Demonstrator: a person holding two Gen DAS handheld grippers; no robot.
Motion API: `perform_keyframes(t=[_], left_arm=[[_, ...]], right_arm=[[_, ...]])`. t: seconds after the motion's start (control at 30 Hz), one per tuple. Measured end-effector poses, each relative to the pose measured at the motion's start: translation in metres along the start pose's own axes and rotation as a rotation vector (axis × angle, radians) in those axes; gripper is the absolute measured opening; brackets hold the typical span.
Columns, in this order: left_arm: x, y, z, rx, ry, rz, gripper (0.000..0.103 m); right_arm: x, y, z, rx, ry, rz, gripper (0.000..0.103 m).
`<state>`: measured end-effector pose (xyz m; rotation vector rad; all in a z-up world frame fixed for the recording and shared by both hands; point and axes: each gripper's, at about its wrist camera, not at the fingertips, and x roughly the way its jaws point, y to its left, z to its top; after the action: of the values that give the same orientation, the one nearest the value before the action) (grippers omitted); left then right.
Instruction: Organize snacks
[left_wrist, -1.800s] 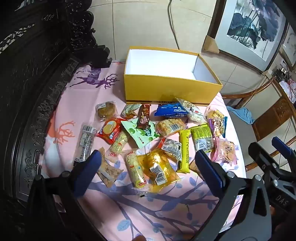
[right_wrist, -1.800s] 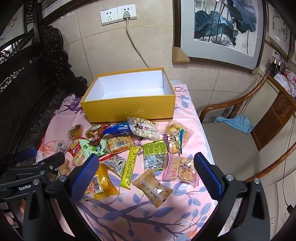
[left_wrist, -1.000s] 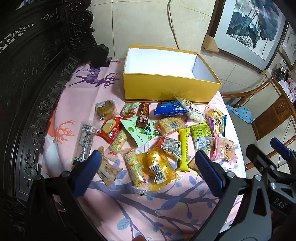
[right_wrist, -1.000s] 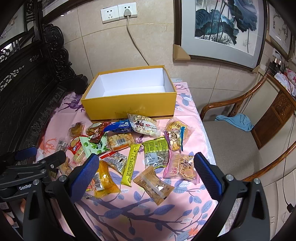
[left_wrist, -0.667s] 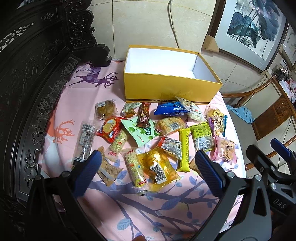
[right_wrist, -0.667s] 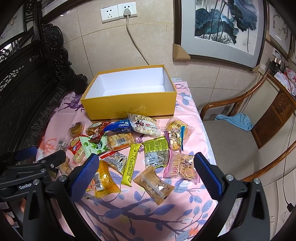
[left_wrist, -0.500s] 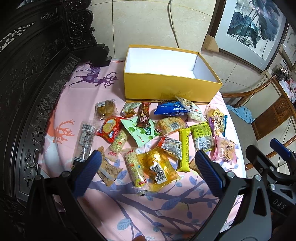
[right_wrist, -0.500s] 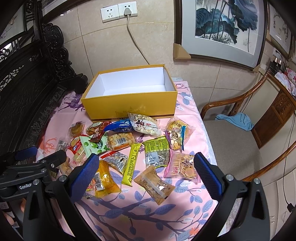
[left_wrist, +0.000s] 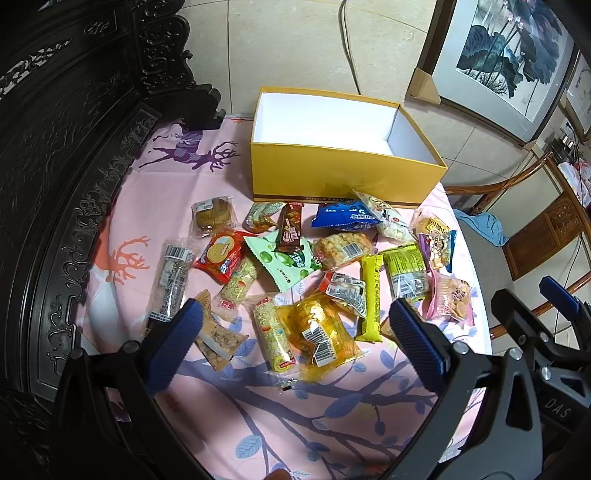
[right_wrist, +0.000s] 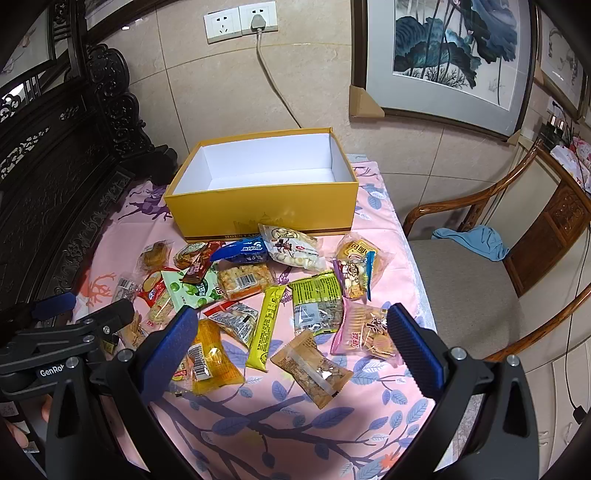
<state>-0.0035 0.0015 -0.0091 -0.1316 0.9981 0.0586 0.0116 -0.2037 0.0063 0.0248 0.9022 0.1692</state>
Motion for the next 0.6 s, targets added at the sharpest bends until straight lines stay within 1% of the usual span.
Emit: perform_keyframes(t=[0.6], left_arm=[[0.0000,0.0016,0.0016,-0.002,0.004,-0.002,0.101]], right_arm=[[0.0008,0.0014,0.0011,-0.001,0.004,0.001,0.102]])
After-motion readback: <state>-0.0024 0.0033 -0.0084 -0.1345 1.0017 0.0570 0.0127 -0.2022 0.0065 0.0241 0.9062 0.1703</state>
